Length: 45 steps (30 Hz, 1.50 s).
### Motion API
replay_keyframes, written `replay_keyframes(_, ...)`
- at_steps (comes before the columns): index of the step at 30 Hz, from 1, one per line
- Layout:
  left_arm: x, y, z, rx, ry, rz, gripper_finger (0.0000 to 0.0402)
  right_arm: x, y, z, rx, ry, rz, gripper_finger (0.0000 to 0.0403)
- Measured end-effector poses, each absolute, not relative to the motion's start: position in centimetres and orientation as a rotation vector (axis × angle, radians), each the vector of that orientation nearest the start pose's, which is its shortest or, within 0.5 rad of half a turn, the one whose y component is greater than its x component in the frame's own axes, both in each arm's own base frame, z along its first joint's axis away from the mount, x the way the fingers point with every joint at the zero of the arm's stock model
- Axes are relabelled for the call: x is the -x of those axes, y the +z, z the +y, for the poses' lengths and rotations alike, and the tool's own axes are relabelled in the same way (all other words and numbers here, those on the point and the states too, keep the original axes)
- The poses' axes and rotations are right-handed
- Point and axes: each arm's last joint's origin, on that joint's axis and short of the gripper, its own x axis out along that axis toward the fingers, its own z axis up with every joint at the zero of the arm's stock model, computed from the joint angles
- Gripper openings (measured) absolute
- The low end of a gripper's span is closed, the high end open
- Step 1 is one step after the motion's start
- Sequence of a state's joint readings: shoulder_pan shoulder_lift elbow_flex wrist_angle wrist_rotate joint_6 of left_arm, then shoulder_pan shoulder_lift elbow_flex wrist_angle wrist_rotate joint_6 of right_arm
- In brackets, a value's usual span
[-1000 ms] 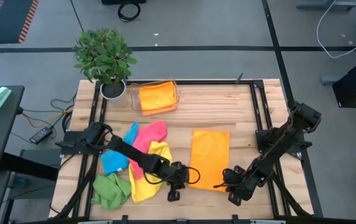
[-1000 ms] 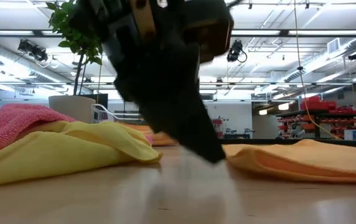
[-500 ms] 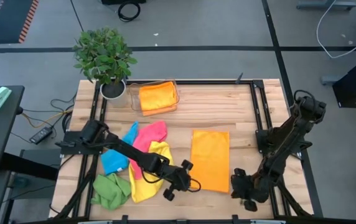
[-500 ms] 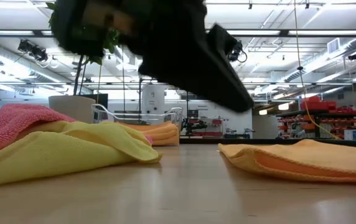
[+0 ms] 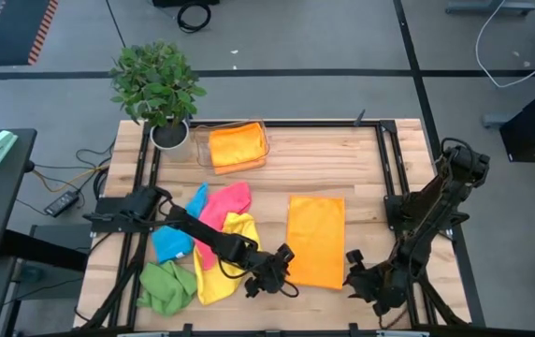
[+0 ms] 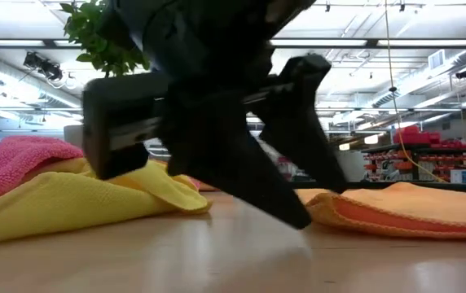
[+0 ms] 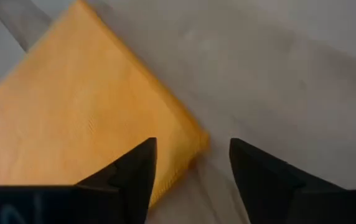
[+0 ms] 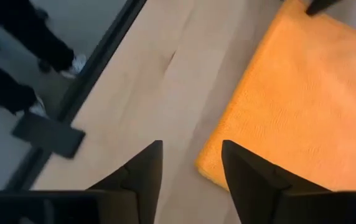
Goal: Fold microfiber towels
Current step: Fold the orange microfiber cloth
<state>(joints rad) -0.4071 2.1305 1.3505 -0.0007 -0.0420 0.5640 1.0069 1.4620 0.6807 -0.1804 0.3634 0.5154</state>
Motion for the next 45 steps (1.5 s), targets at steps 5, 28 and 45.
replay_keyframes(5, -41.1, 12.6, -17.6, -0.742, -0.557, 0.634, 0.0216, -14.7, 15.7, 21.4, 0.248, 0.402, 0.873, 0.0181)
replay_keyframes(28, -41.3, 11.6, -17.5, -0.723, -0.551, 0.651, 0.0009, -14.4, 14.9, 20.8, 0.404, 0.439, 0.85, 0.0182)
replay_keyframes(45, -41.4, 11.6, -17.4, -0.63, -0.513, 0.676, 0.0012, -16.1, 11.7, 21.8, 0.454, 0.421, 0.875, 0.0163)
